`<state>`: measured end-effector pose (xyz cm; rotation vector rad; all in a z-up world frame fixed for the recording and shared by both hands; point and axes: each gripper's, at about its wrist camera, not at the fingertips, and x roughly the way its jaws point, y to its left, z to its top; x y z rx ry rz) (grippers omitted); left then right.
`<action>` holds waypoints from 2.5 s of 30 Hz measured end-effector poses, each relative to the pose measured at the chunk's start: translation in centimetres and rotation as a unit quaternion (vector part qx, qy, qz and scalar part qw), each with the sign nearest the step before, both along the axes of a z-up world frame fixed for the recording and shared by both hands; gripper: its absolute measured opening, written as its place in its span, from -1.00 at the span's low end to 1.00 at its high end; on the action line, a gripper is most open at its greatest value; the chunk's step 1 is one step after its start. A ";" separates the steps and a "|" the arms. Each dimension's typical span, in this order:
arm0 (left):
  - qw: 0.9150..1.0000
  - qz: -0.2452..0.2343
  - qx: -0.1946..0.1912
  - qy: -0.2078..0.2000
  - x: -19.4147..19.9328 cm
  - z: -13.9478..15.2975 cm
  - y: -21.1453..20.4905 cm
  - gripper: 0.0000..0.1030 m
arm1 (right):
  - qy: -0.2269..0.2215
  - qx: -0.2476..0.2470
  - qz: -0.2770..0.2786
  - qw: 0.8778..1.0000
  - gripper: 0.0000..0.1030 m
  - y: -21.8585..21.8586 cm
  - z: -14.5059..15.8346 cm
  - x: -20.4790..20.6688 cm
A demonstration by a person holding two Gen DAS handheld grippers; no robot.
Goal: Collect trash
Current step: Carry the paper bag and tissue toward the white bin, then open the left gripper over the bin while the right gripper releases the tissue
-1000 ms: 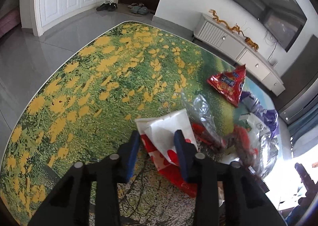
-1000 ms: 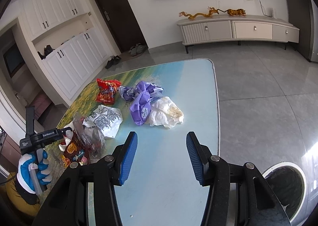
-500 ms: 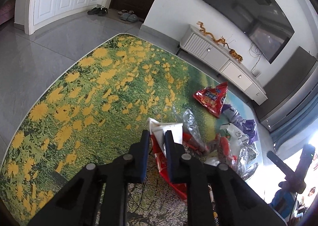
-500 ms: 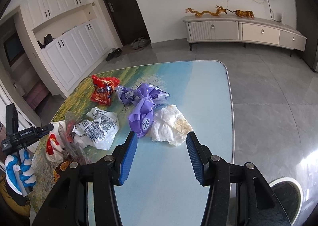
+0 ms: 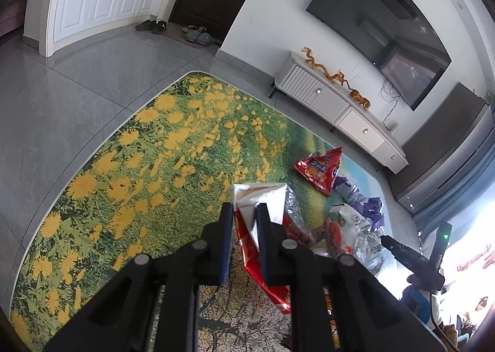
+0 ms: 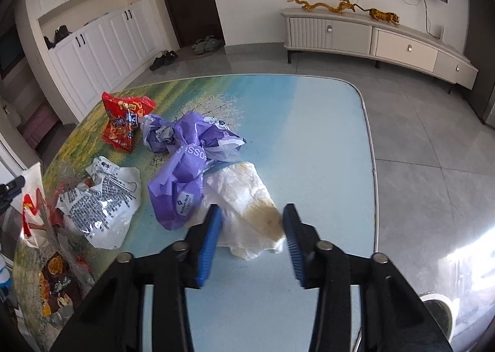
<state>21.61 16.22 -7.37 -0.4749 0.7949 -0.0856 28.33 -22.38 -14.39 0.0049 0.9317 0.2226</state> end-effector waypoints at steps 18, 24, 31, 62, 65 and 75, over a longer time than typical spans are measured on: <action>0.998 0.008 -0.004 -0.057 -7.0 6.6 0.7 -0.74 | -0.043 0.045 0.022 0.998 -0.89 -0.9 5.6 -11.7; 0.996 -0.015 -0.005 -0.087 -9.3 9.6 -1.3 -0.73 | -0.081 0.060 0.018 0.995 -0.89 -2.5 8.9 -16.5; 0.991 -0.071 -0.007 -0.111 -10.1 12.6 -7.0 -0.73 | -0.116 0.063 -0.026 0.991 -0.89 -7.3 10.9 -21.7; 0.901 -0.422 0.102 -0.005 -5.9 0.2 -54.5 -0.73 | -0.016 0.105 -0.265 0.958 -0.87 -30.6 -3.1 -27.0; 0.895 -0.432 0.116 0.004 -5.8 -1.5 -57.1 -0.73 | -0.005 0.106 -0.271 0.957 -0.87 -31.0 -4.2 -26.4; 0.880 -0.456 0.134 0.025 -5.4 -5.5 -61.5 -0.54 | 0.017 0.115 -0.295 0.948 -0.78 -32.9 -6.7 -25.4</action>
